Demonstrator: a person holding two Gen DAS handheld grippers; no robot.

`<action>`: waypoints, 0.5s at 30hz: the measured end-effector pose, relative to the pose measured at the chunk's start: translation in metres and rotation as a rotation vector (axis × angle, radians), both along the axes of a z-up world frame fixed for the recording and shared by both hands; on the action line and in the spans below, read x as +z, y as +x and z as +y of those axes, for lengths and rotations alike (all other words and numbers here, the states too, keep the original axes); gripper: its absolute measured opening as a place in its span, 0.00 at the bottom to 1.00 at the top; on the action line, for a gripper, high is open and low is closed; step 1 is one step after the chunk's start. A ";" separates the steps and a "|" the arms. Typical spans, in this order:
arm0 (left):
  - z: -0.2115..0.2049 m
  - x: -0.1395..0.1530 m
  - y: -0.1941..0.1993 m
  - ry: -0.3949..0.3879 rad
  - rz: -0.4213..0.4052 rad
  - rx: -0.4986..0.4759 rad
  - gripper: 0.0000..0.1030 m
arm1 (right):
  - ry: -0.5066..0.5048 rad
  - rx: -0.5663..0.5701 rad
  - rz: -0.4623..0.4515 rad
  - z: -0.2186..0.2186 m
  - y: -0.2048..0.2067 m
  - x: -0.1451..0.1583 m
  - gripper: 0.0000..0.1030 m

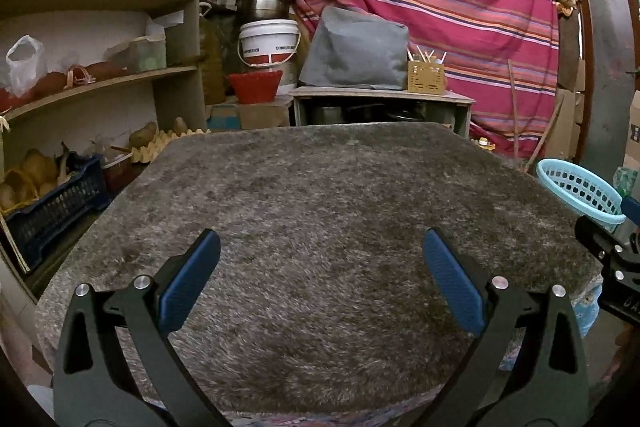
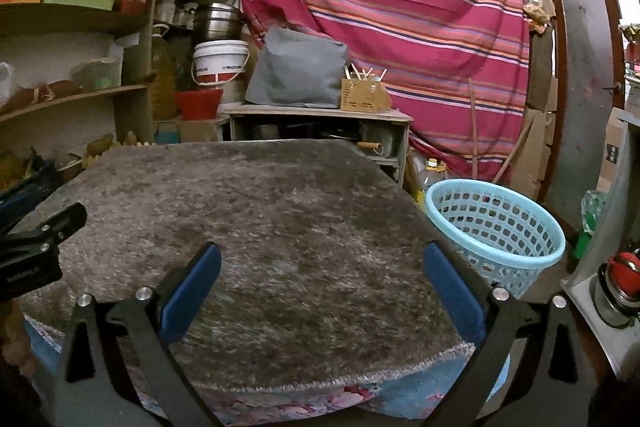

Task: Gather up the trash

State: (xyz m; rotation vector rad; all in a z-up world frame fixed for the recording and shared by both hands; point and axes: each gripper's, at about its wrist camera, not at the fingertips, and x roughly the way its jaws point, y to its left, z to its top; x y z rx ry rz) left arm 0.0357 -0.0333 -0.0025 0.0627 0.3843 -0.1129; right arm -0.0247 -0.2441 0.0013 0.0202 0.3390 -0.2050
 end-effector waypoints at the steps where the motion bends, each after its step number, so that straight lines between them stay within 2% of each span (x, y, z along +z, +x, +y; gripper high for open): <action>1: -0.001 0.000 -0.001 0.001 -0.003 0.001 0.95 | -0.001 0.001 -0.002 0.001 0.000 0.000 0.96; 15: 0.001 0.000 -0.004 -0.003 -0.014 0.012 0.95 | -0.005 -0.002 -0.011 0.004 0.002 0.001 0.96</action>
